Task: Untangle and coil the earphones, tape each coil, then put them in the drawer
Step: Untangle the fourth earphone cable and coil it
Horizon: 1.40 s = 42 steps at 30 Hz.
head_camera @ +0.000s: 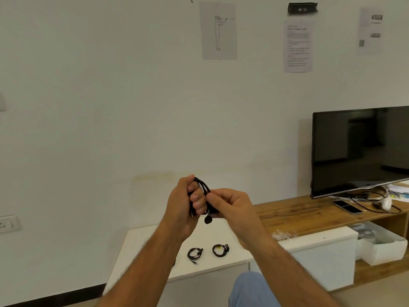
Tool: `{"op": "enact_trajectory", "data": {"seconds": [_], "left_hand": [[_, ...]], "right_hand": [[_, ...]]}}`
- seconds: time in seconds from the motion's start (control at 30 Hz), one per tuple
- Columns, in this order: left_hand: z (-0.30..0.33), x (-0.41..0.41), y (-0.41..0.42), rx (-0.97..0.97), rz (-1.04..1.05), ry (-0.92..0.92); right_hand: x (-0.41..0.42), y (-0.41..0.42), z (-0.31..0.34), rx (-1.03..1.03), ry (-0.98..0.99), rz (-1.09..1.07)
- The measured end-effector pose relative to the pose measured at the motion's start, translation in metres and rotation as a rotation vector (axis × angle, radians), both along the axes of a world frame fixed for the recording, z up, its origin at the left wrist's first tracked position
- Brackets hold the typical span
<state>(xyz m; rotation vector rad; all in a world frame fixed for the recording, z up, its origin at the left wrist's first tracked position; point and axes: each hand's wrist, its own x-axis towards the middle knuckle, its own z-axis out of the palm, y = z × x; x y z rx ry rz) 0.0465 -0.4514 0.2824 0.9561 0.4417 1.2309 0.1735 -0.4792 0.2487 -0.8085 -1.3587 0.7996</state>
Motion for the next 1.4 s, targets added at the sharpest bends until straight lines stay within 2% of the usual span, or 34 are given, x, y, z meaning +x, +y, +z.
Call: {"op": "enact_trajectory", "data": {"seconds": [0.27, 0.43, 0.63, 0.8, 0.93, 1.13, 1.4], "left_hand": [[-0.009, 0.000, 0.010, 0.081, 0.187, 0.084], [-0.023, -0.004, 0.030, 0.184, 0.408, 0.231], [-0.059, -0.010, 0.078, 0.189, 0.612, 0.441], [-0.104, -0.024, 0.114, 0.069, 0.500, 0.648], [-0.136, -0.041, 0.132, 0.016, 0.415, 0.725], [-0.183, -0.071, 0.167, -0.127, 0.449, 0.732], [-0.250, -0.141, 0.243, -0.171, 0.571, 0.957]], "right_hand": [[-0.021, 0.018, -0.009, -0.023, 0.196, -0.092], [-0.031, 0.038, -0.016, -0.050, 0.259, -0.128], [-0.037, 0.076, -0.034, -0.130, 0.283, -0.158], [-0.034, 0.120, -0.066, -0.237, 0.213, -0.176], [-0.036, 0.150, -0.101, -0.343, 0.153, -0.175], [-0.054, 0.193, -0.147, -0.477, 0.099, -0.152], [-0.118, 0.289, -0.208, -0.609, -0.108, -0.071]]}}
